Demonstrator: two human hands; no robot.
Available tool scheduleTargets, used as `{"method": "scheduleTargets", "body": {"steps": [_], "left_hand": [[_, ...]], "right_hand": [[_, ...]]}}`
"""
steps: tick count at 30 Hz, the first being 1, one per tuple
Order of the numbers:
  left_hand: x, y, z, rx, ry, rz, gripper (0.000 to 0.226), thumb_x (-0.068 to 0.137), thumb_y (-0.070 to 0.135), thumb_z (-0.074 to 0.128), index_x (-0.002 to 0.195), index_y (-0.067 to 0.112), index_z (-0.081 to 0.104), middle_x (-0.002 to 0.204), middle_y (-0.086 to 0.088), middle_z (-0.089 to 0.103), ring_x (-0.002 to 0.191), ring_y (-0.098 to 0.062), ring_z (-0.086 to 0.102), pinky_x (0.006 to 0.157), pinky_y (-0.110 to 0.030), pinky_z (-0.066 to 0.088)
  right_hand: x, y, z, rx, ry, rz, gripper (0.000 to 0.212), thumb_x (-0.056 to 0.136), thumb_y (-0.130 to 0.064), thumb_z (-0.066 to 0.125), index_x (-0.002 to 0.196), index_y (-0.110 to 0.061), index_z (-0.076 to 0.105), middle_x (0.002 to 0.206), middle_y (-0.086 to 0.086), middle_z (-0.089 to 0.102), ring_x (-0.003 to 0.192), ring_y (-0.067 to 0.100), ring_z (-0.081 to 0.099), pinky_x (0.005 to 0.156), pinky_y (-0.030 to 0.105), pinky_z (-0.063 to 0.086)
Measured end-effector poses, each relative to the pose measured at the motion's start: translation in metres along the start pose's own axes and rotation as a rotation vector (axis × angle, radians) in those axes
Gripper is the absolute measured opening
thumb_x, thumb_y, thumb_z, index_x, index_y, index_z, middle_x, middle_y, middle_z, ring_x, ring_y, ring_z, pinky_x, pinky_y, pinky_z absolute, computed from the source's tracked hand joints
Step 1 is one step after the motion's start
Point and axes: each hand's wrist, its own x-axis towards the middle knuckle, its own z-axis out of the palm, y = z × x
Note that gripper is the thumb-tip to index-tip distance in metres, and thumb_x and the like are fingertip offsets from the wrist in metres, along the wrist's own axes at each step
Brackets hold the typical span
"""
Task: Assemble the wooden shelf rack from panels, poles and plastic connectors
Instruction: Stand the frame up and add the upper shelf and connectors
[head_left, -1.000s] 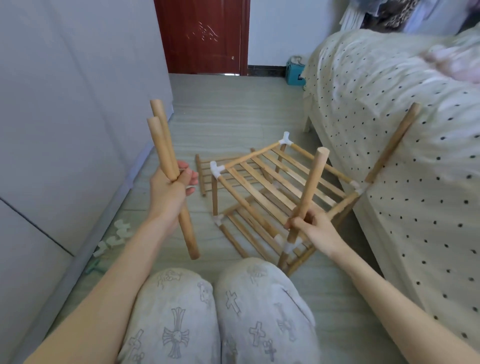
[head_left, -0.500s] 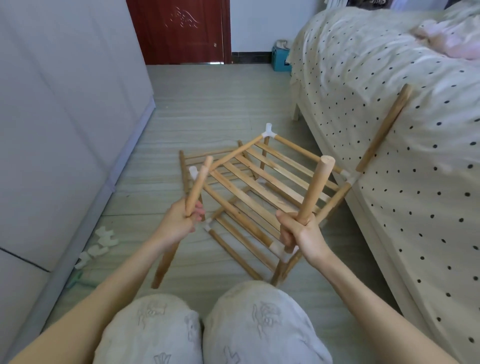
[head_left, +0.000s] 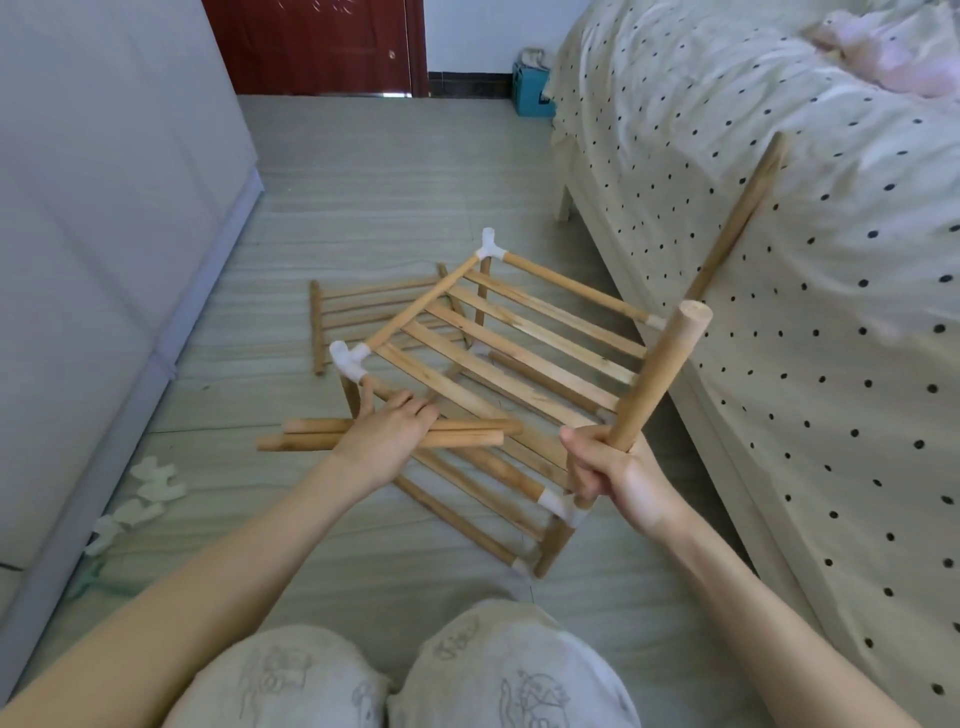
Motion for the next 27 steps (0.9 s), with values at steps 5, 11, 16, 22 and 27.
{"method": "scheduleTargets", "body": {"steps": [5,11,16,22,27], "left_hand": [[-0.016,0.010,0.009,-0.101,0.013,-0.004,0.058,0.088,-0.002,0.045,0.140,0.021,0.031,0.139,0.002,0.035,0.134,-0.018,0.023,0.112,-0.060,0.006],[-0.037,0.018,0.016,-0.197,0.050,0.020,0.061,0.092,0.004,0.038,0.147,0.026,0.021,0.142,0.004,0.033,0.127,-0.020,0.025,0.112,-0.038,0.016],[-0.042,0.021,0.016,-0.209,0.015,-0.014,0.064,0.093,0.005,0.036,0.149,0.026,0.013,0.148,0.005,0.026,0.132,-0.019,0.025,0.112,-0.038,0.014],[-0.040,0.023,0.013,-0.208,0.030,-0.031,0.059,0.095,0.006,0.036,0.147,0.027,0.019,0.145,0.006,0.031,0.127,-0.019,0.031,0.108,-0.036,0.021],[-0.042,0.027,0.011,-0.235,0.016,-0.050,0.057,0.094,0.006,0.037,0.145,0.028,0.025,0.139,0.005,0.037,0.122,-0.019,0.034,0.102,-0.037,0.026]], "right_hand": [[0.005,0.003,-0.019,-0.010,0.180,-0.032,0.051,0.085,-0.024,0.053,0.036,-0.020,0.039,0.037,0.002,0.034,0.035,0.016,0.033,0.047,0.021,0.038],[0.031,0.005,-0.028,0.072,0.472,0.000,0.060,0.092,-0.010,0.048,0.036,-0.026,0.037,0.036,-0.009,0.033,0.032,0.009,0.029,0.038,0.021,0.027],[0.045,0.011,-0.025,0.020,0.615,-0.033,0.045,0.092,-0.016,0.046,0.049,-0.019,0.034,0.035,-0.009,0.035,0.032,0.008,0.033,0.038,0.018,0.031],[0.051,0.018,-0.012,-0.007,0.855,-0.082,0.044,0.094,-0.020,0.045,0.053,-0.021,0.027,0.036,-0.013,0.032,0.036,0.001,0.032,0.042,0.015,0.034],[0.051,0.021,-0.014,-0.030,0.870,-0.067,0.043,0.095,-0.022,0.045,0.055,-0.020,0.029,0.046,-0.008,0.034,0.041,0.003,0.035,0.047,0.019,0.036]]}}
